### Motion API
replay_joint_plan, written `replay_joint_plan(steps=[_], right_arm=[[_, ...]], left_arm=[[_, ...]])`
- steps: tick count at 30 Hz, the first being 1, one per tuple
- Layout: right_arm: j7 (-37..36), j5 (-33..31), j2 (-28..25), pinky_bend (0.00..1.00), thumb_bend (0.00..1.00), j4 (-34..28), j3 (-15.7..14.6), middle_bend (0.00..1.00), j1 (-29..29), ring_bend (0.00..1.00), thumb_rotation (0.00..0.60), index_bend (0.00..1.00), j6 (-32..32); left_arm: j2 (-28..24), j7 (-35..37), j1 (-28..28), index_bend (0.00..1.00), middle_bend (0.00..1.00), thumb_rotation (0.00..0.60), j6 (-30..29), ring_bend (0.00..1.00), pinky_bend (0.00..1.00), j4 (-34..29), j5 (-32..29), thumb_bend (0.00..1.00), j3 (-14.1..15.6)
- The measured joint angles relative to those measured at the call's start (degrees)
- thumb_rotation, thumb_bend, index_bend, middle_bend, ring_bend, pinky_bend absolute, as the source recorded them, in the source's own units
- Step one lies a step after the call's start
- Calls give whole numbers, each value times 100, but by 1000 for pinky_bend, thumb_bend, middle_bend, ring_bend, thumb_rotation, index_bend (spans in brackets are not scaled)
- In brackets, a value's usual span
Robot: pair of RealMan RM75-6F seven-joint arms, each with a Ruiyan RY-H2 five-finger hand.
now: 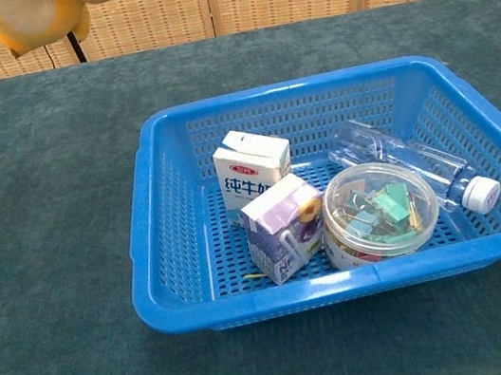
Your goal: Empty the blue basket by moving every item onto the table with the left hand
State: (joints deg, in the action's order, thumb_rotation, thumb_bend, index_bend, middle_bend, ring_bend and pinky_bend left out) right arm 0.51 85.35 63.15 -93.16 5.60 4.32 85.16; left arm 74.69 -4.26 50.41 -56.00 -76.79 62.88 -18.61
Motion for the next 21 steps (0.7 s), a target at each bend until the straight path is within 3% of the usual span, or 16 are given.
replay_joint_plan(steps=[1,4,8,12,16,21], right_arm=[[30,-12,15,0,0,2,-3,0,14,0,600,0,-30],[164,-45,77,0,0,6,-21,0,59,0,600,0,-126],[284,-56,148,0,0,0,-65,0,118,0,600,0,-233],[252,-63,130,0,0,-5,-54,0,105,0,600,0,-185],[197,-49,101,0,0,-13,-51,0,91,0,600,0,-143],[90,-33,53,0,0,-15,-49,0,69,0,600,0,-92]], left_arm=[[38,260,-19,0,0,600,205,0,6,273,7,17,53],[49,845,-62,0,0,600,839,0,0,599,113,0,159],[-50,1373,-152,0,0,600,1224,0,0,507,582,0,271],[-314,1579,-280,0,0,600,688,0,0,34,1388,0,419],[-673,1590,-406,0,0,600,-199,0,0,-877,2385,0,616],[-928,1175,-456,0,0,600,-443,0,0,-1833,3021,0,836]])
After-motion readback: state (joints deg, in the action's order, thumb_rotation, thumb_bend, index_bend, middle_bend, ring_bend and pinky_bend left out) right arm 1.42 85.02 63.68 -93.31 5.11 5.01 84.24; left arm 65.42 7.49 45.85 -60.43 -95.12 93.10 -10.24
